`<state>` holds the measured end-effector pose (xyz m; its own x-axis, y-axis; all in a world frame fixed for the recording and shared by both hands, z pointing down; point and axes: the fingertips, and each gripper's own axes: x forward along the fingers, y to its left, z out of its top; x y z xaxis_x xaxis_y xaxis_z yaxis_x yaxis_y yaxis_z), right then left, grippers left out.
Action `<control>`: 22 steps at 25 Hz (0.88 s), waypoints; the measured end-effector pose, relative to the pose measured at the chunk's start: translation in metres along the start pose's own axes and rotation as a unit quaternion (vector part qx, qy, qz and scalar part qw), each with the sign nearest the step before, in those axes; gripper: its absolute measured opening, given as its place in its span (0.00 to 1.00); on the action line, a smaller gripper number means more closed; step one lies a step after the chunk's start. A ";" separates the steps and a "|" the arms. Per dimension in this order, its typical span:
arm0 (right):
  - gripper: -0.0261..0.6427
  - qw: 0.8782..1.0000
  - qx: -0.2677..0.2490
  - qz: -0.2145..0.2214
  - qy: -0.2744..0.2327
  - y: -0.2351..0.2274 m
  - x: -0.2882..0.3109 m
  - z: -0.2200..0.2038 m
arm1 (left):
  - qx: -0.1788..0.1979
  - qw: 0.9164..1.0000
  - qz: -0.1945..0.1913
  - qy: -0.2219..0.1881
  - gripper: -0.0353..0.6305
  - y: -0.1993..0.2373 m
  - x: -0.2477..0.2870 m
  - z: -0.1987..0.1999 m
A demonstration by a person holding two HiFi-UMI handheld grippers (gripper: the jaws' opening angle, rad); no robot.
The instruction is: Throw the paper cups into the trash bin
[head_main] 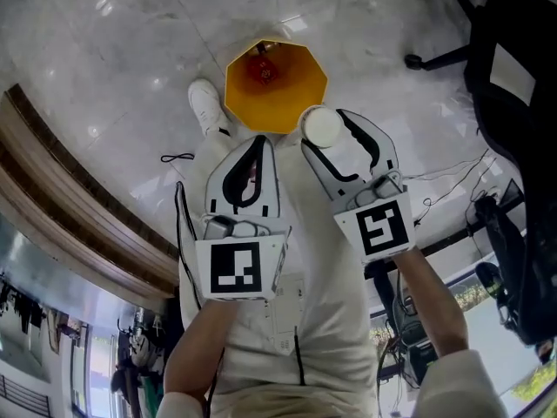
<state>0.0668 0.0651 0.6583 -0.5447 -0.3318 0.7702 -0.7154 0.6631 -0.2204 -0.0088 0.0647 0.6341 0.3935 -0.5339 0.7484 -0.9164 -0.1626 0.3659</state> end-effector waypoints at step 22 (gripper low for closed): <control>0.43 1.000 0.009 0.015 0.023 -0.003 0.127 -0.086 | -0.049 0.995 0.033 0.078 0.06 0.074 0.106 -0.120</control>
<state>0.0372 0.0781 0.8083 -0.5450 -0.2811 0.7899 -0.7074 0.6599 -0.2533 -0.0262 0.0954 0.8071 0.3471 -0.4045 0.8461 -0.9317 -0.0457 0.3603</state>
